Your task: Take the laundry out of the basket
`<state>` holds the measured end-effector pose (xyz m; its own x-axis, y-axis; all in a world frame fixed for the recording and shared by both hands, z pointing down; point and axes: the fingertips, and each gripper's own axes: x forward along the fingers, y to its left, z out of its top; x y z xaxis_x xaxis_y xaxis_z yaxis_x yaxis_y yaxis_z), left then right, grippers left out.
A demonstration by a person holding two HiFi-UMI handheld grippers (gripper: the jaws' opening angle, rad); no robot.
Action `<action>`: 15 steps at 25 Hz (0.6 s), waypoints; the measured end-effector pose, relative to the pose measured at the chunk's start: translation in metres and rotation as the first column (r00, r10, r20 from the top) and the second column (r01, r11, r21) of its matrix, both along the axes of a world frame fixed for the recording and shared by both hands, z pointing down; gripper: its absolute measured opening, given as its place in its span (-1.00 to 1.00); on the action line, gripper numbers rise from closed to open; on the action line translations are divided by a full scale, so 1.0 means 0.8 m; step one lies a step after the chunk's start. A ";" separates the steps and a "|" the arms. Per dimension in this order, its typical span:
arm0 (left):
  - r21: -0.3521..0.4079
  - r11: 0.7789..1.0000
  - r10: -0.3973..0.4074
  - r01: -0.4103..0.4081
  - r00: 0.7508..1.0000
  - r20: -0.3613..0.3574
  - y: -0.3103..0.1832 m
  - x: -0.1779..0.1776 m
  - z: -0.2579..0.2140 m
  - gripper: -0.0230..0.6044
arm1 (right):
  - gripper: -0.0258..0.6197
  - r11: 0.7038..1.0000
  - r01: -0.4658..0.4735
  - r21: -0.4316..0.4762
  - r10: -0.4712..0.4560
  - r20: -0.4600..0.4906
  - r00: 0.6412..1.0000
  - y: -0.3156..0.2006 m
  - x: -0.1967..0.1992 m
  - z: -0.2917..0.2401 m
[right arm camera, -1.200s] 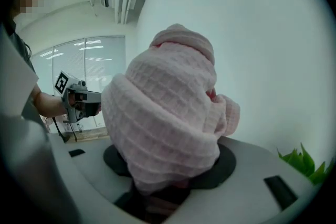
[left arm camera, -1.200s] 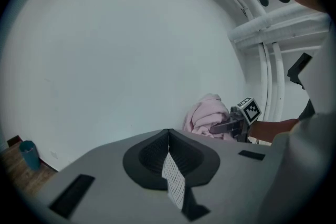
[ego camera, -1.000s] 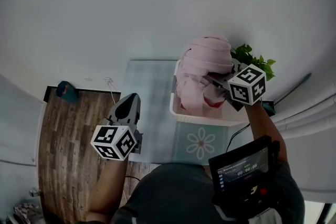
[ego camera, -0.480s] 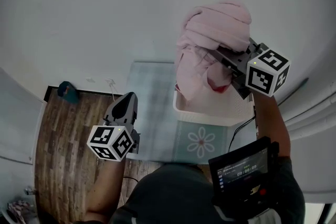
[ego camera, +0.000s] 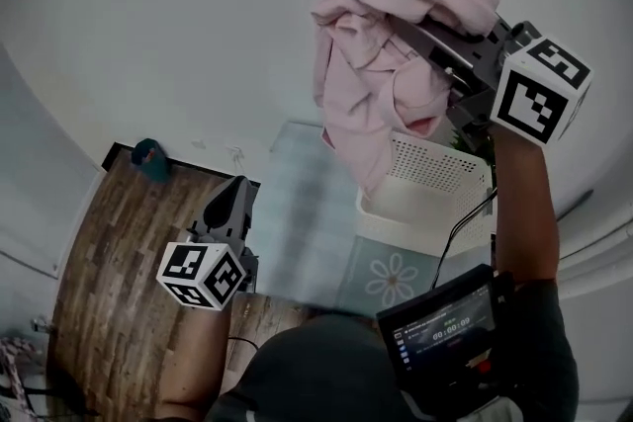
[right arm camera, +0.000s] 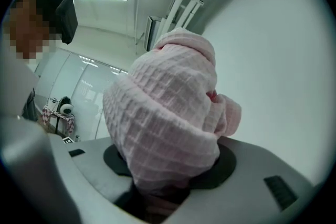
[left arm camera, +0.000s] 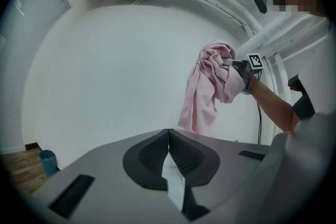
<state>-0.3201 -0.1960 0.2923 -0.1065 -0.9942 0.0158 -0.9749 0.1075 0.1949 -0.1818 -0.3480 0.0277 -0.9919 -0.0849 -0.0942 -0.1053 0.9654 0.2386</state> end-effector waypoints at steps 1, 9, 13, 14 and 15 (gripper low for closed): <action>0.004 1.000 -0.023 0.023 1.000 0.008 0.008 0.002 0.001 -0.89 | -0.15 1.000 0.028 0.009 -0.028 0.011 1.000 0.008 -0.002 -0.004; 0.047 0.972 -0.233 0.230 0.969 0.087 0.063 0.014 -0.021 -0.90 | -0.15 0.964 0.264 0.023 -0.265 0.079 0.961 0.052 -0.017 -0.015; 0.072 0.927 -0.373 0.368 0.924 0.080 0.194 -0.021 -0.053 -0.90 | -0.15 0.917 0.400 0.009 -0.400 0.046 0.915 0.177 -0.093 -0.021; 0.069 0.912 -0.409 0.404 0.909 0.082 0.220 -0.034 -0.054 -0.90 | -0.15 0.902 0.432 -0.005 -0.432 0.041 0.901 0.199 -0.118 -0.011; 0.063 0.898 -0.439 0.435 0.894 0.086 0.237 -0.048 -0.051 -0.89 | -0.15 0.888 0.458 -0.022 -0.457 0.038 0.888 0.212 -0.142 0.003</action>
<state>-0.3583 -0.0064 0.2514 -0.5290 -0.8468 -0.0557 -0.8458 0.5207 0.1162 -0.2954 -0.1783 0.0300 -0.9179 0.3749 -0.1304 0.3433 0.9147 0.2133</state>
